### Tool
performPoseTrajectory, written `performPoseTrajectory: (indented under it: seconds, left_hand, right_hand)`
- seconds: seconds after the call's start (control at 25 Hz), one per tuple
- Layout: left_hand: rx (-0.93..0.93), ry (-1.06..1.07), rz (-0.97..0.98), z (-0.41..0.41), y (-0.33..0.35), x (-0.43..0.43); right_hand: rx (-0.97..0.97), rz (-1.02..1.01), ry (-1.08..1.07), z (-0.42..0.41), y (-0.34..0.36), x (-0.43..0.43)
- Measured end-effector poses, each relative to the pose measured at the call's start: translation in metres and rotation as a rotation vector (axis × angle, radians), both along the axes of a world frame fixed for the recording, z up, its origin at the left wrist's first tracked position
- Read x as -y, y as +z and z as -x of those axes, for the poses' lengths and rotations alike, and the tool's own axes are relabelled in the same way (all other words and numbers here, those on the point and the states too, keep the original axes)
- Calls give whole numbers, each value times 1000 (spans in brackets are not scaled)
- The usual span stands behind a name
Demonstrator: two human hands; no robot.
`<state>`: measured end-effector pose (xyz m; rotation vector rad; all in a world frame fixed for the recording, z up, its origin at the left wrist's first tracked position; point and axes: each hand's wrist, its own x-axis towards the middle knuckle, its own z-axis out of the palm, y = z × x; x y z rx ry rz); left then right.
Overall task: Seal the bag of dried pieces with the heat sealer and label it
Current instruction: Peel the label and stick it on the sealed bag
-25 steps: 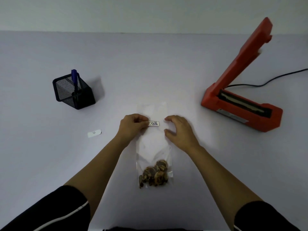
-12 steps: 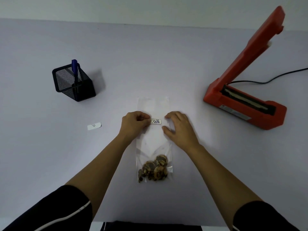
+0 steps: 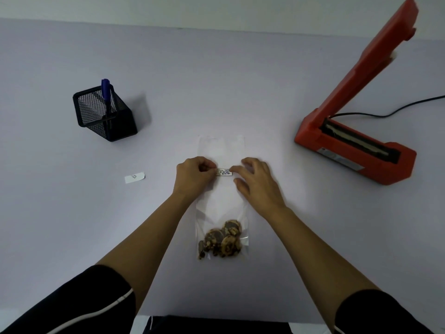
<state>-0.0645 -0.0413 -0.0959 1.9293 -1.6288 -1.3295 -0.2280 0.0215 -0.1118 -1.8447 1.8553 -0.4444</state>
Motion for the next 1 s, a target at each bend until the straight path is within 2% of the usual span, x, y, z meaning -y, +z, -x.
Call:
performPoseTrajectory:
  seconds: [0.4, 0.68, 0.84, 1.0]
  left_hand:
    - [76, -51, 92, 5, -1, -3]
    - [188, -233, 394, 1, -15, -16]
    - [289, -480, 640, -13, -30, -36]
    - [398, -596, 739, -25, -37, -38]
  right_hand:
    - [-15, 12, 10, -1, -2, -2]
    - [-58, 53, 22, 0, -7, -2]
    - [-82, 83, 21, 0, -5, -1]
    - [-165, 123, 65, 0, -11, -3]
